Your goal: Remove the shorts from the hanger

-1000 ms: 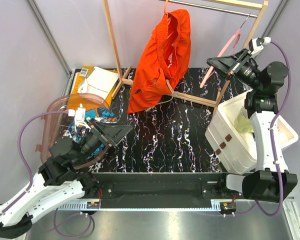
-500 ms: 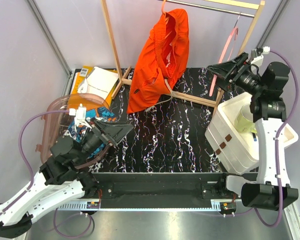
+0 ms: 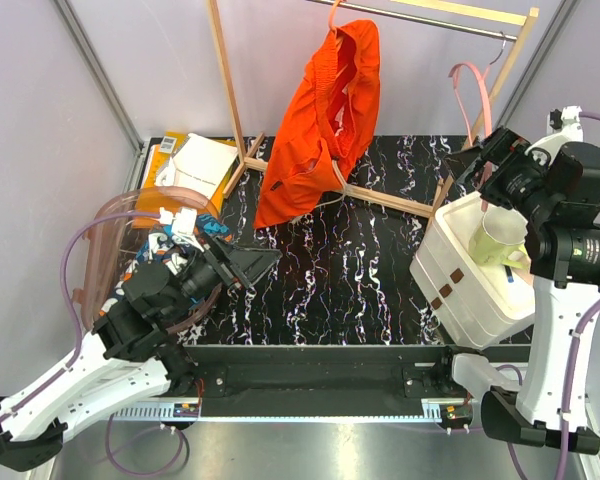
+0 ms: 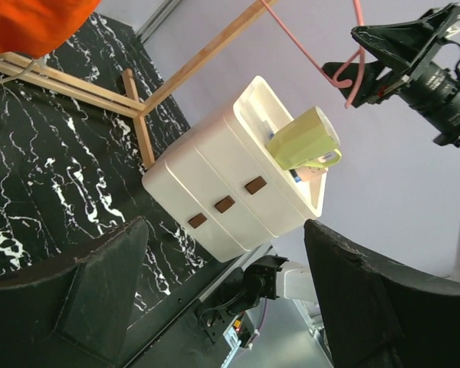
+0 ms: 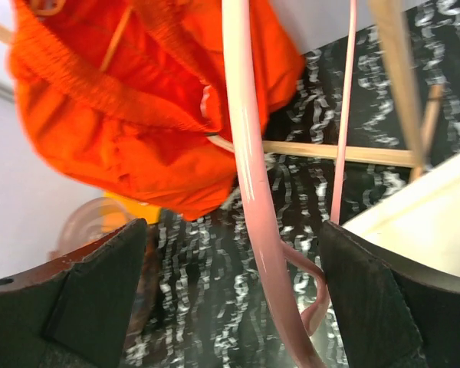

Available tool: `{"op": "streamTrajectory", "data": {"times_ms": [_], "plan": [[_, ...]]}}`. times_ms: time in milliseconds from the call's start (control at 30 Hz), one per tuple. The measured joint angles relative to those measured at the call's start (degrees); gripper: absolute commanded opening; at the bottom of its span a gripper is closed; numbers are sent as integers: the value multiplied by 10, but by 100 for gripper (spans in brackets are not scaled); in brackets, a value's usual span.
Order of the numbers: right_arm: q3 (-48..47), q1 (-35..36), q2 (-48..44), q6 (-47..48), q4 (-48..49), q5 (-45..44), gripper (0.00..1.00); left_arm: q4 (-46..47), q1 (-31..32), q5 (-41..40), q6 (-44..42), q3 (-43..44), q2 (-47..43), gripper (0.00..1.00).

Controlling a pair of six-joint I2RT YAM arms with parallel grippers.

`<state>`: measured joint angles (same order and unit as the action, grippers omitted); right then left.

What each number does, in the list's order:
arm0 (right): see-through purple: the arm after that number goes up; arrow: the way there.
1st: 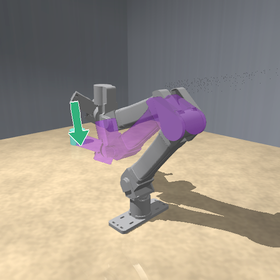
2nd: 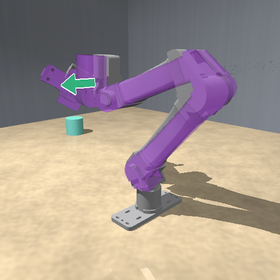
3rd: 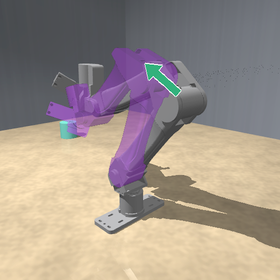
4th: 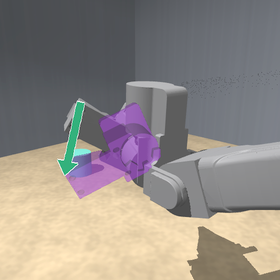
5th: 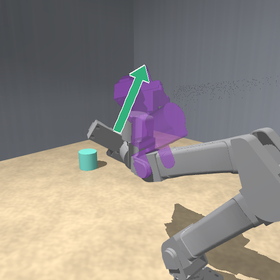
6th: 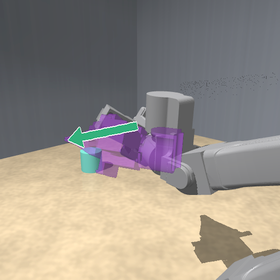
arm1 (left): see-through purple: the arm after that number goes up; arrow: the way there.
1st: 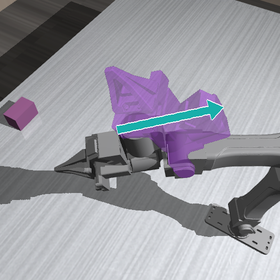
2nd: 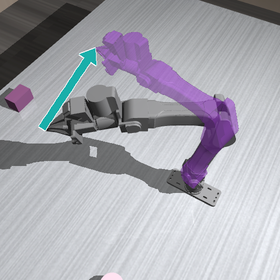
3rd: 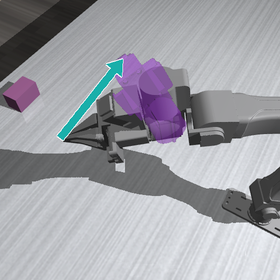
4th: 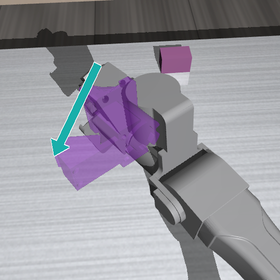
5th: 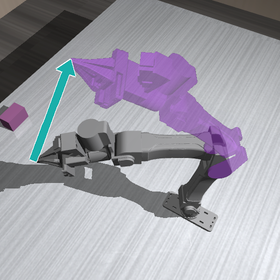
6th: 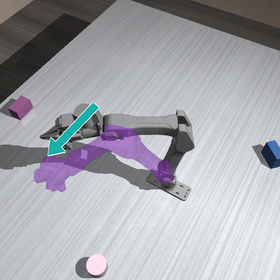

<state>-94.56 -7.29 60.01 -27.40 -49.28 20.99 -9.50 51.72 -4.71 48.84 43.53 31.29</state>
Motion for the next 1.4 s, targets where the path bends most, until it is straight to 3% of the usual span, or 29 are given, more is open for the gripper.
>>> {"op": "streamTrajectory", "data": {"times_ms": [367,500,767,1133,1267,1400], "plan": [[-35,62,2,89,-50,-162,100,-7,0,0,-10,5,11,86],[-59,65,15,108,-63,-173,100,-7,0,4,-10,5,17,87],[-70,66,30,92,-37,-103,100,-10,0,8,-10,5,14,87],[-80,66,0,80,-58,-114,100,-54,0,-2,-48,54,21,89],[-71,66,-28,48,-55,-33,100,-82,0,-20,-78,110,54,91],[-1,66,-71,-14,2,79,100,-115,0,-36,-118,198,121,93]]}}
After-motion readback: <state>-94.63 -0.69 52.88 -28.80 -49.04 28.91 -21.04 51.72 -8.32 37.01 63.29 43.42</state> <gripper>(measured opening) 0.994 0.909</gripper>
